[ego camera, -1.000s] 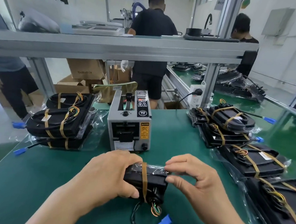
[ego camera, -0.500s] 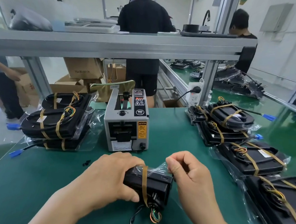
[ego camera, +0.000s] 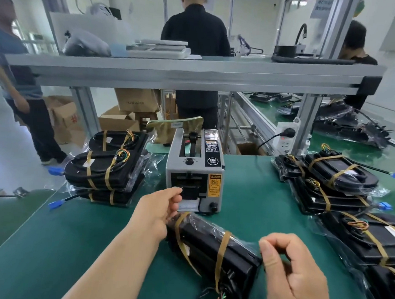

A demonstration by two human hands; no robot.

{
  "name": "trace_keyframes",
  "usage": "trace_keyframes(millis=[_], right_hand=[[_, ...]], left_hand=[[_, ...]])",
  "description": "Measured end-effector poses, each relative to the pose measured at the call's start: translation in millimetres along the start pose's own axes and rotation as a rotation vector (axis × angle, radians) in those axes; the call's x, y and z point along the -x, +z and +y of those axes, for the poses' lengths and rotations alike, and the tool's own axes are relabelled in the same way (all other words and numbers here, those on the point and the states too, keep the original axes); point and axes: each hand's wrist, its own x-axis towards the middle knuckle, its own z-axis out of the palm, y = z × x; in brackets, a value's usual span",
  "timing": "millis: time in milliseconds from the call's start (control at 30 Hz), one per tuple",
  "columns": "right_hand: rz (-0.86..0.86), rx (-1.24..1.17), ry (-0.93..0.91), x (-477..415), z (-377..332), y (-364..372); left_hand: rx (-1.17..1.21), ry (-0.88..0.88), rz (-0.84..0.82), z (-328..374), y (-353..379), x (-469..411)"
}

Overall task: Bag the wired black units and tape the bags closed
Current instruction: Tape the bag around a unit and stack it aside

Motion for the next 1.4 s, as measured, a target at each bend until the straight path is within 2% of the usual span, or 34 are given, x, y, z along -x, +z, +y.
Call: trace_keyframes(millis=[167, 267, 367, 633, 767, 900, 1100, 1200, 1267, 1300, 1400], right_hand=[[-0.05, -0.045, 0.029, 1.6, 5.6, -4.5], [-0.223, -0.228, 0.141, 3.0, 10.4, -14.3], [-0.353, -0.163, 0.131, 3.4, 12.8, -21.4], [-0.37, -0.164, 0.069, 2.9, 17.5, -22.3], [-0.369, -0.208, 0.092, 4.3, 17.5, -24.2], [-0.337, -0.162, 0.022, 4.1, 15.7, -24.6], [-0.332, -0.201, 0.043, 5.9, 12.1, -24.9], [-0.338, -0.219, 0.07, 8.0, 9.6, -23.0], [-0.325, -0.23, 0.089, 9.4, 9.2, -22.5], [-0.321, -0.243, 0.1, 10.0, 8.7, -22.1], [-0.316, -0.269, 0.126, 12.1, 8.1, -21.4]], left_hand=[[-0.045, -0.02, -0.012, 3.6, 5.5, -12.1], [-0.066, -0.026, -0.02, 3.6, 8.1, -15.2], [-0.065, -0.047, -0.034, 5.8, 10.2, -18.1], [0.017, -0.087, -0.024, 13.2, 21.3, -21.1], [0.055, -0.112, 0.029, 13.6, 29.0, -23.4], [0.101, -0.101, 0.106, 9.4, 37.3, -28.9], [0.089, -0.029, 0.156, 5.7, 35.5, -18.9], [-0.046, 0.18, 0.179, 9.4, 22.6, 5.3], [-0.177, 0.404, 0.119, 10.7, 6.7, 35.7], [-0.235, 0.487, 0.033, 9.8, -1.7, 54.7], [-0.449, 0.532, -0.307, -2.5, -17.8, 103.6]])
